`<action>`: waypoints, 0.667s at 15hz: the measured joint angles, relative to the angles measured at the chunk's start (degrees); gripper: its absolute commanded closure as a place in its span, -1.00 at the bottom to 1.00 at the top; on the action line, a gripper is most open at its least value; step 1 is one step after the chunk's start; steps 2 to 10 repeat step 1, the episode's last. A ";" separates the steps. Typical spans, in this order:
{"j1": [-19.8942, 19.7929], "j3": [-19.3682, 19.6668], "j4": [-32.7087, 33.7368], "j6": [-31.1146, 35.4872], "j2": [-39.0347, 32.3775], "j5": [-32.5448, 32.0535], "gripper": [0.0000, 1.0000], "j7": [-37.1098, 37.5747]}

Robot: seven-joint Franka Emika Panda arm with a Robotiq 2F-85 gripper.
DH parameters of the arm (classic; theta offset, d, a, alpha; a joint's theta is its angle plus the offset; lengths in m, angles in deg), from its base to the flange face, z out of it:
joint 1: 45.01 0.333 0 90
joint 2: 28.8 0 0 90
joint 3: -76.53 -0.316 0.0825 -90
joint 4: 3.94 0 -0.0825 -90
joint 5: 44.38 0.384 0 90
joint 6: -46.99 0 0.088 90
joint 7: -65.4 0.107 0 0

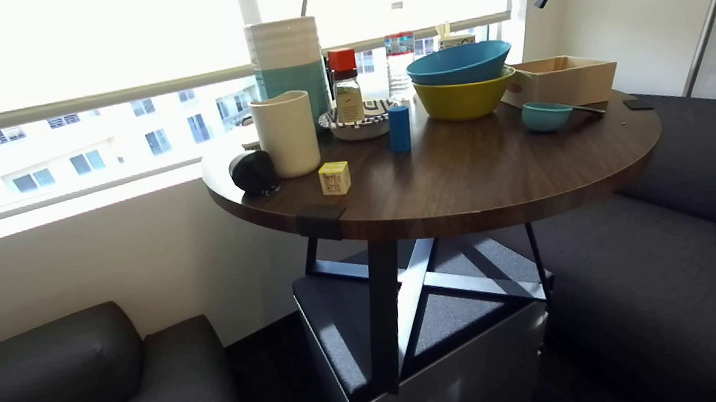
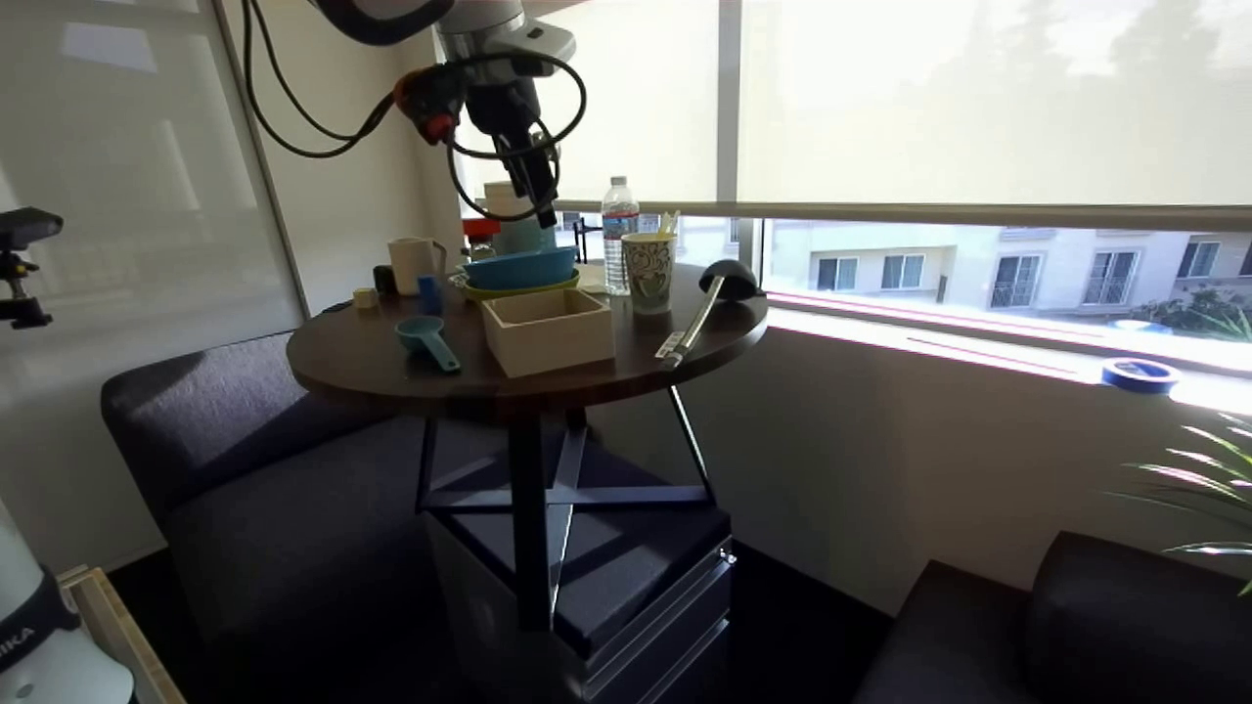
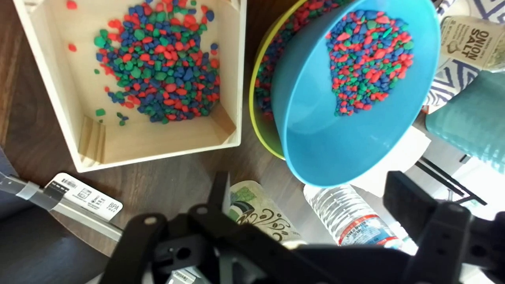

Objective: Pour the cereal out of the blue bowl and into the wooden box

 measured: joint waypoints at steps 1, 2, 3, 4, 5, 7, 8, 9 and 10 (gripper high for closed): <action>0.03 -0.06 0.00 0.00 -0.28 0.00 -1.00 0.00; 0.03 -0.06 0.00 0.00 -0.28 0.00 -1.00 0.00; 0.03 -0.06 0.00 0.00 -0.28 0.00 -1.00 0.00; 0.03 -0.06 0.00 0.00 -0.28 0.00 -1.00 0.00; 0.03 -0.06 0.00 0.00 -0.28 0.00 -1.00 0.00; 0.03 -0.06 0.00 0.00 -0.28 0.00 -1.00 0.00; 0.03 -0.06 0.00 0.00 -0.28 0.00 -1.00 0.00; 0.03 -0.06 0.00 0.00 -0.28 0.00 -1.00 0.00; 0.03 -0.06 0.00 0.00 -0.28 0.00 -1.00 0.00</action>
